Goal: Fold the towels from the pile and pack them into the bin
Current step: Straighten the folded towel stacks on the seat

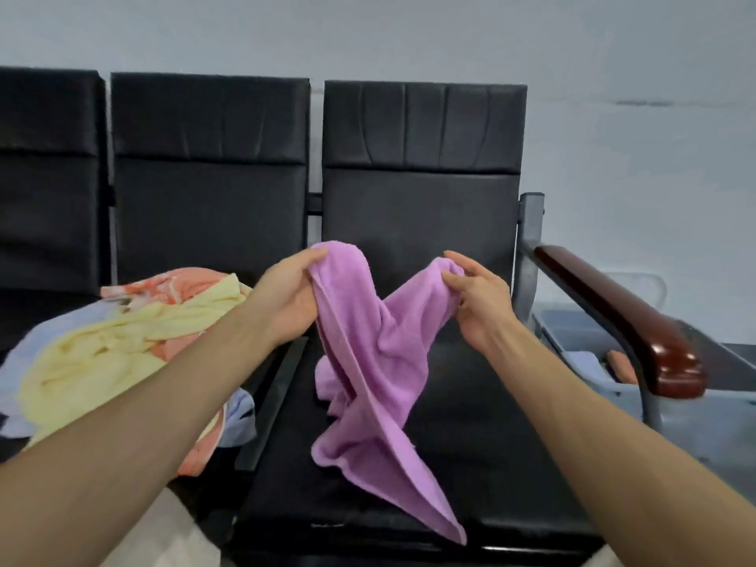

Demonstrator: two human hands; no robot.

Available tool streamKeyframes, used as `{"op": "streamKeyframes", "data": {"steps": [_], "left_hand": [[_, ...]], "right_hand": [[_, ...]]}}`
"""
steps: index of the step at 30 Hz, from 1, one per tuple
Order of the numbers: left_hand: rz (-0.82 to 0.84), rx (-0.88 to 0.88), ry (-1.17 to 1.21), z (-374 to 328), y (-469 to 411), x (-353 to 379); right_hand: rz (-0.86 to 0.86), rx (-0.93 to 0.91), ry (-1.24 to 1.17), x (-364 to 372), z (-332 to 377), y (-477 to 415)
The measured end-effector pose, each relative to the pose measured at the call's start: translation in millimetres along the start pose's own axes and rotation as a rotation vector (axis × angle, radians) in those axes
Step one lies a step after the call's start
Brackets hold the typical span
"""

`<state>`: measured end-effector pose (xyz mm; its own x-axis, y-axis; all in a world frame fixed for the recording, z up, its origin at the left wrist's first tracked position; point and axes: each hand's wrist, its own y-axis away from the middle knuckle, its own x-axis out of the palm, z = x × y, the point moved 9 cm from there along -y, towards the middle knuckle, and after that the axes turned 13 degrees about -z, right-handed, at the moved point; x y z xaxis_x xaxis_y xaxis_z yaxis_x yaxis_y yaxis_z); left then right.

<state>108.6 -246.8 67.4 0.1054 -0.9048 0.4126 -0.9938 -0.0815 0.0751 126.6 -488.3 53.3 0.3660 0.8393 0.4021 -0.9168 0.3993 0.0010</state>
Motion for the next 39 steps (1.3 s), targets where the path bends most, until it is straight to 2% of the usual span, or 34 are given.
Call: {"op": "streamKeyframes", "data": {"steps": [6, 10, 14, 19, 25, 28, 35, 39], "left_hand": [[-0.066, 0.210, -0.093, -93.3, 23.4, 17.8], [-0.128, 0.352, -0.252, -149.9, 42.7, 24.3], [-0.238, 0.497, -0.598, -186.7, 67.9, 22.5], [-0.297, 0.501, -0.788, -206.9, 85.9, 6.4], [-0.417, 0.520, -0.890, -215.7, 98.5, -5.5], [-0.448, 0.483, -0.808, -216.5, 99.3, -10.5], [-0.415, 0.357, -0.579, -217.2, 101.9, -7.0], [-0.365, 0.336, -0.783, -216.5, 103.8, 1.1]], "right_hand": [[-0.145, -0.158, -0.109, 18.1, 89.0, 14.4], [-0.198, -0.292, -0.096, 17.8, 148.2, 29.0], [-0.359, -0.473, 0.023, 2.0, 187.3, 39.4], [-0.406, -0.610, 0.253, -14.2, 212.2, 53.1], [-0.385, -0.520, 0.263, -19.4, 218.0, 51.8], [-0.349, -0.427, 0.195, -18.5, 218.3, 49.9], [-0.280, -0.388, 0.208, -19.5, 231.1, 54.6], [-0.265, -0.400, 0.199, -25.3, 239.4, 57.6]]}}
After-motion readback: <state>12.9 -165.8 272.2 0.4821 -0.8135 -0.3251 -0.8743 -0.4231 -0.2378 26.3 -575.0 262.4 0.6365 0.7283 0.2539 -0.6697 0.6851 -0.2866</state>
